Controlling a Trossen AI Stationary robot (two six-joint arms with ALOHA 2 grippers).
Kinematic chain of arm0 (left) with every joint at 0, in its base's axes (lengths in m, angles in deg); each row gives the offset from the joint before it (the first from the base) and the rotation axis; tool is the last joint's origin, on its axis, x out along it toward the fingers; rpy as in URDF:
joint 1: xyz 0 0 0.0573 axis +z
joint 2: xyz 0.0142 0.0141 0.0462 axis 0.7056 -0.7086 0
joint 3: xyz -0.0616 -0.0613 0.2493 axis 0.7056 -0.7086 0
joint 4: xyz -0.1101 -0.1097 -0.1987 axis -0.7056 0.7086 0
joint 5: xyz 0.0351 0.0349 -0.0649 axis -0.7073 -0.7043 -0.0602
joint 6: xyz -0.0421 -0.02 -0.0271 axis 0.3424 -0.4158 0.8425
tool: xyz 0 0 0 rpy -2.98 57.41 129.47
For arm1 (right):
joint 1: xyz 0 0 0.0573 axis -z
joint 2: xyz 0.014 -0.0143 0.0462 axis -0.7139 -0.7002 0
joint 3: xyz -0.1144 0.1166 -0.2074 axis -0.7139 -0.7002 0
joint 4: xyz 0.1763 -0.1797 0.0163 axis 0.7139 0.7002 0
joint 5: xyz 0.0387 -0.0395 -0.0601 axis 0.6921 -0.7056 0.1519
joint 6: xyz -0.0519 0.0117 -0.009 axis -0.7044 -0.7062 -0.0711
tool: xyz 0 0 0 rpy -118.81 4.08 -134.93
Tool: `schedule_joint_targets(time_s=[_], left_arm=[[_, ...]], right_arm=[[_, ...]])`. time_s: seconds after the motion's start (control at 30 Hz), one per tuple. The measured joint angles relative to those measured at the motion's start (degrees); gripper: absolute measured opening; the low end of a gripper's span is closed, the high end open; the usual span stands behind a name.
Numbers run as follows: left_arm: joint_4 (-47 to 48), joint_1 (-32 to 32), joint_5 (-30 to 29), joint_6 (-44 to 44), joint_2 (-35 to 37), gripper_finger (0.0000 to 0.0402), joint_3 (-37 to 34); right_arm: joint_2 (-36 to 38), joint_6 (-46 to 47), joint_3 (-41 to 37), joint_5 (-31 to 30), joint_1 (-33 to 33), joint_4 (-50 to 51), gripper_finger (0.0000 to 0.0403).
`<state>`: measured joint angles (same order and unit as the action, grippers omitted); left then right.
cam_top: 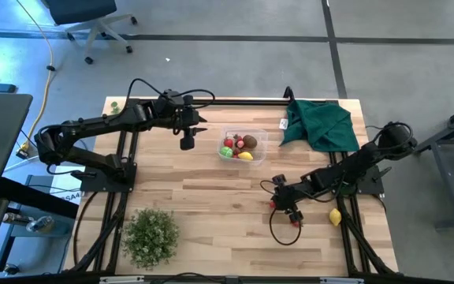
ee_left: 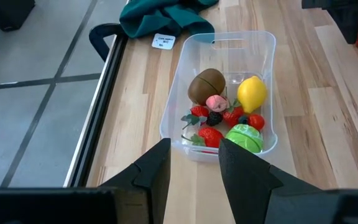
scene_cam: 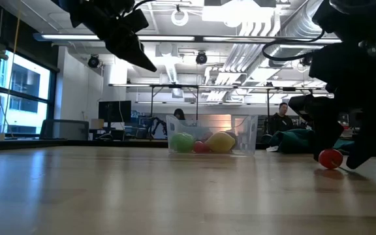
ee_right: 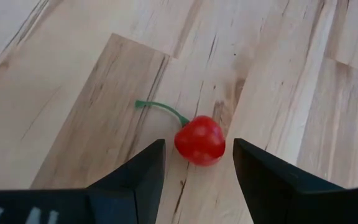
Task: Pick and placing Produce into tupperware
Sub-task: Put the red cherry into the transparent bin
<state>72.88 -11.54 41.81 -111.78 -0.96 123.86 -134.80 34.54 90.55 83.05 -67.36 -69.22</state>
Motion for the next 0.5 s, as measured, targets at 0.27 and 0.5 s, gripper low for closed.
schedule_joint_targets(time_s=[0.27, 0.5], left_arm=[[0.0, 0.0, 0.0, 0.0, 0.0, 0.0124, 0.0], [0.0, 0.0, 0.0, 0.0, 0.0, 0.0124, 0.0]], right_arm=[[-0.3, -0.9, 0.0, 0.0, 0.0, -1.4, 0.0181], [-2.7, -0.4, 0.1, 0.8, 0.2, -3.5, 0.0181]])
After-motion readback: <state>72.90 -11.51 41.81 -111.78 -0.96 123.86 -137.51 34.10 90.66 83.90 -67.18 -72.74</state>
